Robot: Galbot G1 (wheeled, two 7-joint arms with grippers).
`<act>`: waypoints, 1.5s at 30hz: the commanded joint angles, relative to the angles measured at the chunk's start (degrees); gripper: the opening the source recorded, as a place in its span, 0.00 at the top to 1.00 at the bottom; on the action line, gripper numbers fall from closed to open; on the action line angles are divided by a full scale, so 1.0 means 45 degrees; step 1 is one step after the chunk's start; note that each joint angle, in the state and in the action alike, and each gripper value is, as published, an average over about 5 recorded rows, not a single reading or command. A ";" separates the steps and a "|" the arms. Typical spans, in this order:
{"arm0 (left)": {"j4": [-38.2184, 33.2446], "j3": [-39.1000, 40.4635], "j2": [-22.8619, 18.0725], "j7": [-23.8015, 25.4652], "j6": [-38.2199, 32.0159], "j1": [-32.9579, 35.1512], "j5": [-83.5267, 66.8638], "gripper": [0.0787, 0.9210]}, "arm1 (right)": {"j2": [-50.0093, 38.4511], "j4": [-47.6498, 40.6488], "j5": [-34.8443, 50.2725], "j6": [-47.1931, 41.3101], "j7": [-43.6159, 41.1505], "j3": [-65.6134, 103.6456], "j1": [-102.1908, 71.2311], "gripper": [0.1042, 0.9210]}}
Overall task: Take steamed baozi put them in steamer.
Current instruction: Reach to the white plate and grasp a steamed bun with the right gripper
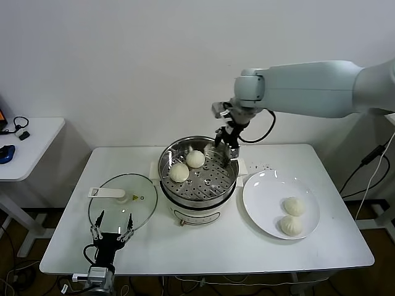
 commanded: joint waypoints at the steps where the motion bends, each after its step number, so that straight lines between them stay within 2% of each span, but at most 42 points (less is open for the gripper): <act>1: 0.0019 -0.0015 -0.0622 -0.0009 -0.0013 -0.0001 0.0004 0.12 | -0.1989 0.0769 -0.0439 0.0167 -0.0310 -0.0784 0.0739 0.12; 19: 0.0088 0.0001 -0.0622 -0.0061 -0.0032 -0.0027 0.0131 0.12 | -0.4244 0.1779 -0.2544 0.0643 -0.0358 -0.1769 0.0037 0.12; 45: 0.0415 -0.0004 -0.0622 -0.0077 -0.0124 -0.0083 0.0117 0.12 | -0.4736 0.1953 -0.4254 0.0371 0.0189 -0.1944 -0.1823 0.12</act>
